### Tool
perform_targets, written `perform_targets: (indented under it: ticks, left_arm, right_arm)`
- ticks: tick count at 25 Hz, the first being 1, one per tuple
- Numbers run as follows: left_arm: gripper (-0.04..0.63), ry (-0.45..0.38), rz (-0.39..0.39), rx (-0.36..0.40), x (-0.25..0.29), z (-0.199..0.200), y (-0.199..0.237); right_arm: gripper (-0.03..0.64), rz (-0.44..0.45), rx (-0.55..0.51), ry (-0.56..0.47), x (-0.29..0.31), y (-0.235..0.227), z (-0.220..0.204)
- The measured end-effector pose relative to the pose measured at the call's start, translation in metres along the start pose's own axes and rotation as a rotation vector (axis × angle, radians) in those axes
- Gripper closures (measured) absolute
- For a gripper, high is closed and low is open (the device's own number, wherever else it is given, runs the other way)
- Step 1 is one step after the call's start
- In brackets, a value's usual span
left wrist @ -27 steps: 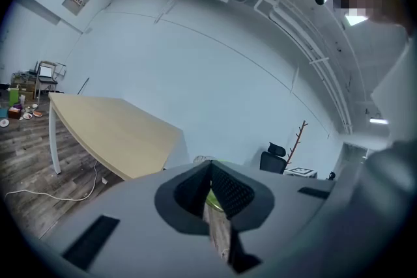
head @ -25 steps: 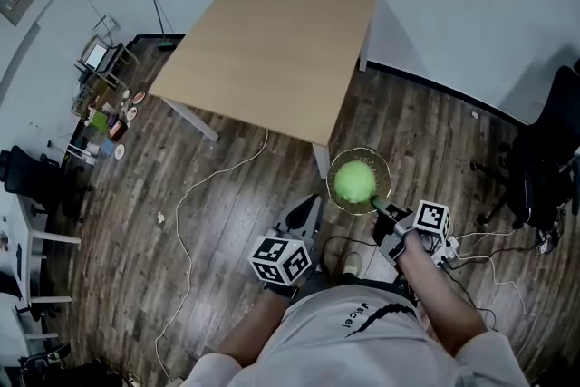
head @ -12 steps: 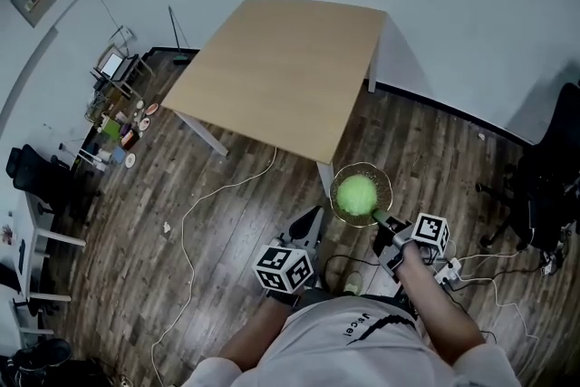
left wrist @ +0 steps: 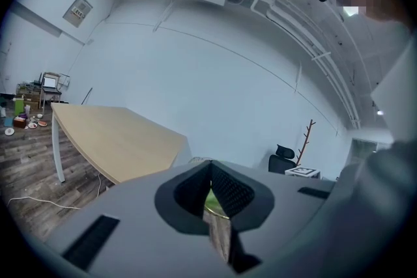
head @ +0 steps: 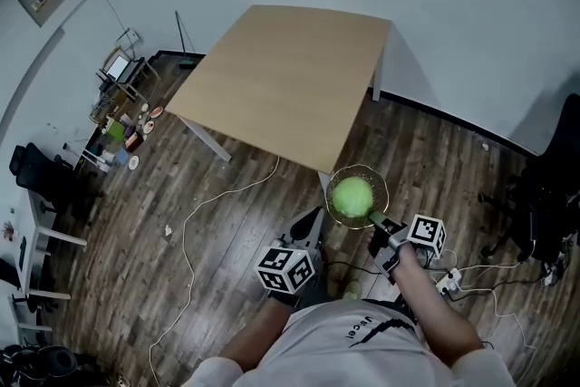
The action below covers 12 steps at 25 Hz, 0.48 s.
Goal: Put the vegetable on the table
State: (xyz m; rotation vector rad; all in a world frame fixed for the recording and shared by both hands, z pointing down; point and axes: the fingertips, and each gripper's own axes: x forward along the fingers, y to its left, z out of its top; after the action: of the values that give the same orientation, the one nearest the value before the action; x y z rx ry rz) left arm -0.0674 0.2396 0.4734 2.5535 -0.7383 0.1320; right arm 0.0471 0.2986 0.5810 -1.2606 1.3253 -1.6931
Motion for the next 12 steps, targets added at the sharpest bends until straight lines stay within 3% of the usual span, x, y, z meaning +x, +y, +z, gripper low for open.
perform_targets:
  ticks: [12]
  left_arm:
    - [0.581, 0.014, -0.029, 0.016, 0.057, 0.031, 0.077]
  right_arm:
    - [0.574, 0.015, 0.008, -0.015, 0.083, 0.023, 0.025]
